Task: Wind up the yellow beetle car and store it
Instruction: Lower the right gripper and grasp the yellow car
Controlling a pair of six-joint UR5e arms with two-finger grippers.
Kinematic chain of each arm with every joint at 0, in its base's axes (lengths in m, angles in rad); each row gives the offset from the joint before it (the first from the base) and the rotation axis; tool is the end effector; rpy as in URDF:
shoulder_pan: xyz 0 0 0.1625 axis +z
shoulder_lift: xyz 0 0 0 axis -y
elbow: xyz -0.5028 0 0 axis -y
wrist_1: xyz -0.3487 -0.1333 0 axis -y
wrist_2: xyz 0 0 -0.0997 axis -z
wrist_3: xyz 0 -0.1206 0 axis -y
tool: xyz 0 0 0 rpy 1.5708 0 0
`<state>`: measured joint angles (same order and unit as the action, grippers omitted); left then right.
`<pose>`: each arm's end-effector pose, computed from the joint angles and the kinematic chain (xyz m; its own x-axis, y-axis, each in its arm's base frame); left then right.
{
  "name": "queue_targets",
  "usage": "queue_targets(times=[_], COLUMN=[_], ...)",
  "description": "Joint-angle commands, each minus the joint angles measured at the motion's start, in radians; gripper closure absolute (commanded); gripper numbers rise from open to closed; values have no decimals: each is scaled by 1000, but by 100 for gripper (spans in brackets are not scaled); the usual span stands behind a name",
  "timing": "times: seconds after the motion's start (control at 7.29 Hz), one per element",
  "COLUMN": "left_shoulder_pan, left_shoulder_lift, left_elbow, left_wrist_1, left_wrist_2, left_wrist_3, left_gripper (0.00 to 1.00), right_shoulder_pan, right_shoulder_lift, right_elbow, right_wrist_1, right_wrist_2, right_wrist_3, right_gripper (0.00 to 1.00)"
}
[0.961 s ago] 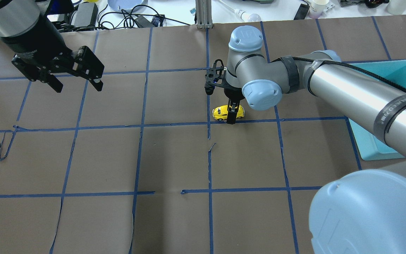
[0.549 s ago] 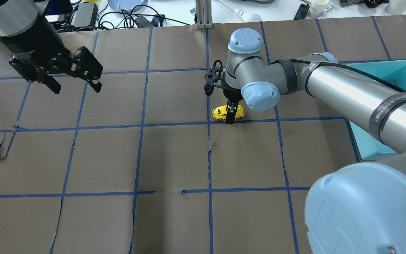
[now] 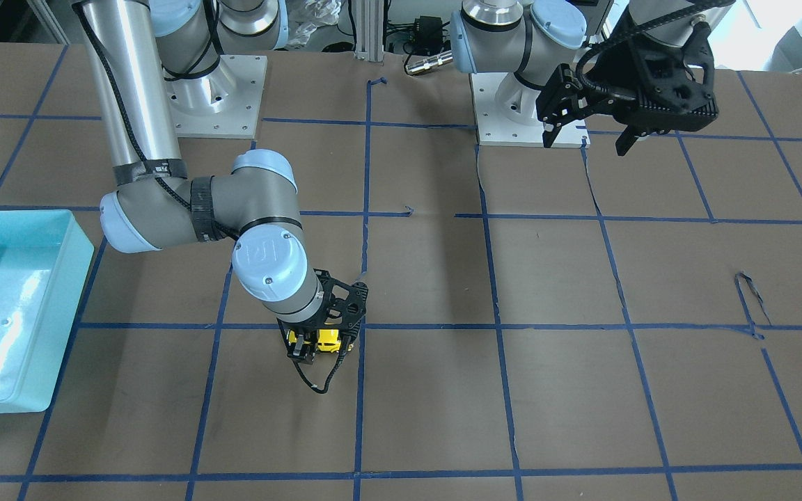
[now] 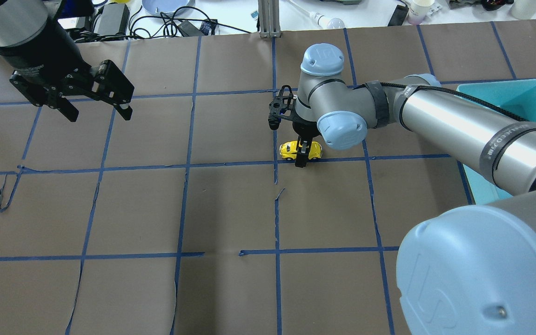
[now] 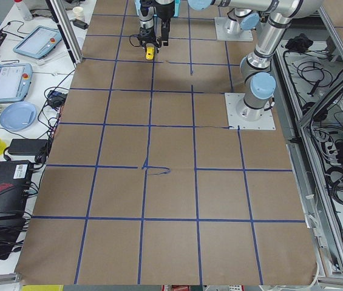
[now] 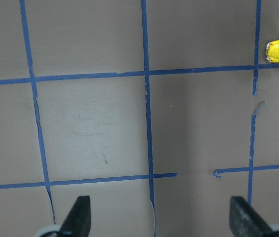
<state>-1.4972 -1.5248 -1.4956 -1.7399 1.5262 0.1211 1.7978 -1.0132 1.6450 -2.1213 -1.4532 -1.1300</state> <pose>-0.1077 -0.4259 0.5818 -0.9977 0.0453 0.0500 0.0474 0.9980 0.0422 0.2870 -0.5876 0.2557 -0.2109 -0.9697 -0.1233 -0.9728 0.2206 -0.0711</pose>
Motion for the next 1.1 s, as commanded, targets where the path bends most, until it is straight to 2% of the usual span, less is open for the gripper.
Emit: queue_targets(times=[0.0,0.14,0.27,0.55,0.69,0.82,0.96], left_shoulder_pan=[0,0,0,0,0,0,0], left_shoulder_lift=[0,1,2,2,2,3,2], left_elbow=[0,0,0,2,2,2,2], left_wrist_1=[2,2,0,2,13,14,16], left_wrist_2=[0,0,0,-1,-1,-1,-6], left_wrist_3=[0,0,0,0,0,0,-1], left_gripper=[0,0,0,0,0,0,0], right_shoulder_pan=[0,-2,-2,-44,-134,-250,-334], right_shoulder_lift=[-1,-13,-40,-152,-212,-266,-304], right_elbow=[-4,-11,-16,-19,-20,-34,-68], right_wrist_1=[6,7,11,12,58,158,254], right_wrist_2=[-6,-16,-69,-75,-73,-62,-59], right_wrist_3=[1,1,-1,12,12,-10,-137], right_gripper=[100,100,100,100,100,100,100])
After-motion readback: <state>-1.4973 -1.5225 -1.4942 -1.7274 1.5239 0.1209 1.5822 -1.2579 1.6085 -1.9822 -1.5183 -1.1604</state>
